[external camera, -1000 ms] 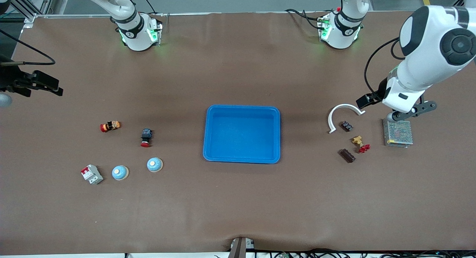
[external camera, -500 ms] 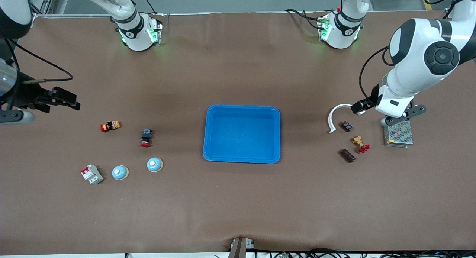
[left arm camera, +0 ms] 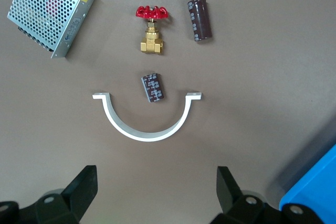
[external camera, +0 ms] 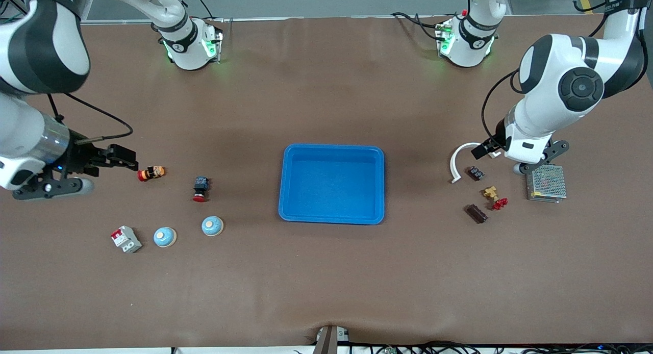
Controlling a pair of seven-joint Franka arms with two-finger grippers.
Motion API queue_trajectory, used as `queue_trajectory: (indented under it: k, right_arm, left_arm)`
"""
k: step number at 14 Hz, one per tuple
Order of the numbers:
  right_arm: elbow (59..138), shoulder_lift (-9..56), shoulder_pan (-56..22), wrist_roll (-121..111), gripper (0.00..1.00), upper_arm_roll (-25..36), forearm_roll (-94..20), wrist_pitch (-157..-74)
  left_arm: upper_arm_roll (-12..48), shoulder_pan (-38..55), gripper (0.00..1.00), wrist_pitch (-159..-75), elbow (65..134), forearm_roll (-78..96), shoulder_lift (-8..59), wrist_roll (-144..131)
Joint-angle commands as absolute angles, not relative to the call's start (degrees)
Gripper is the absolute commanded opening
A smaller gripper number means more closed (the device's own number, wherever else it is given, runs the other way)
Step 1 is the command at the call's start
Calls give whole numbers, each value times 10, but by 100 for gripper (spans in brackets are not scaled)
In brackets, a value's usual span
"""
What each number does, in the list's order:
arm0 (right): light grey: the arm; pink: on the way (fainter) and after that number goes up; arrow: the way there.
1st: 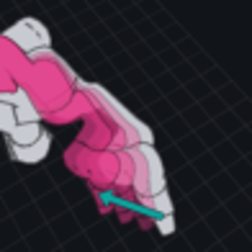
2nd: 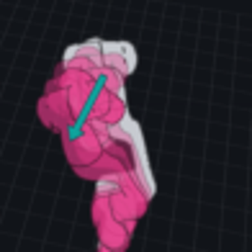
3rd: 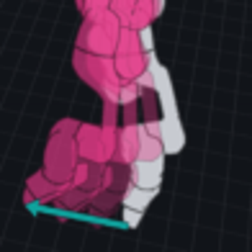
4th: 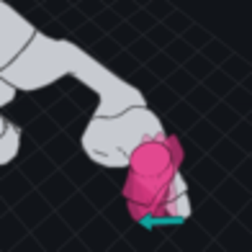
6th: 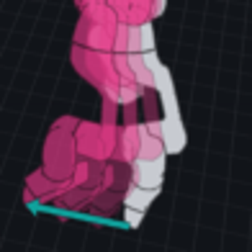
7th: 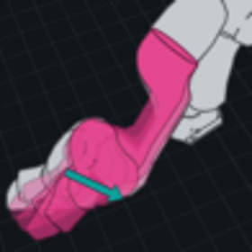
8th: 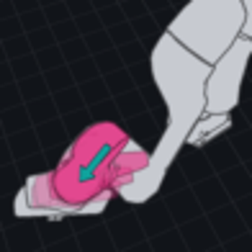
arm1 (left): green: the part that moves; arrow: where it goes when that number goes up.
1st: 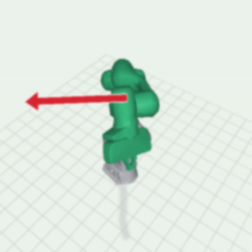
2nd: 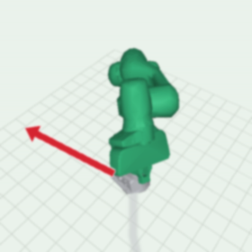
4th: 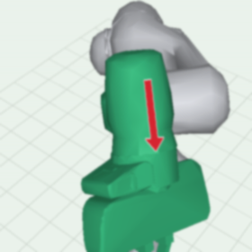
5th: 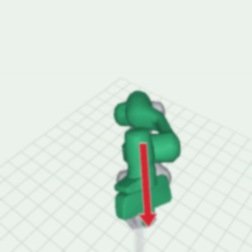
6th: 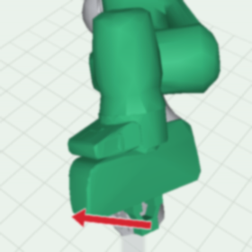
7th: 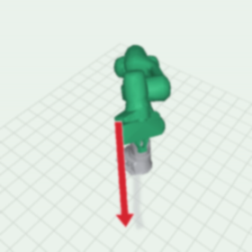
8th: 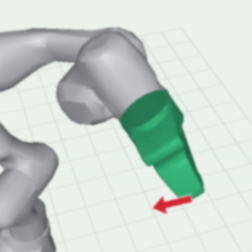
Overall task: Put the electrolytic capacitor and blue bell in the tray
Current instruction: 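Reach the left gripper to the capacitor while the right gripper reaches the bell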
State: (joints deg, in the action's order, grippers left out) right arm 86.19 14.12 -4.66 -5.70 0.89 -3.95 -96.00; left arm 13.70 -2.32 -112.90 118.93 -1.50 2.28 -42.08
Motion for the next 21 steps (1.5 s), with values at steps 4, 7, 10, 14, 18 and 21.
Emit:
queue_trajectory:
  k: [4, 7, 10, 14, 18, 21]
  right_arm:
    - [853, 206, -41, -184, 100, 11, -25, -1001]
    - [850, 228, -40, -286, 100, 12, -25, -1050]
    - [850, 257, -31, -384, 100, 13, -25, -1072]
    - [851, 286, -14, -457, 100, 14, -26, -1103]
    - [854, 330, -11, -517, 100, 14, -26, -1155]
    - [855, 361, -11, -520, 100, 14, -26, -1173]
  left_arm:
    - [140, -26, 90, -1166, 1199, -25, 60, -452]
    - [140, -32, 84, -1207, 1216, -25, 81, -457]
    - [139, -57, 79, -1293, 1271, -25, 88, -459]
    - [137, -74, 68, -1354, 1303, -27, 110, -461]
    - [135, -90, 60, -1389, 1303, -27, 144, -462]
    - [136, -98, 57, -1417, 1303, -27, 171, -462]
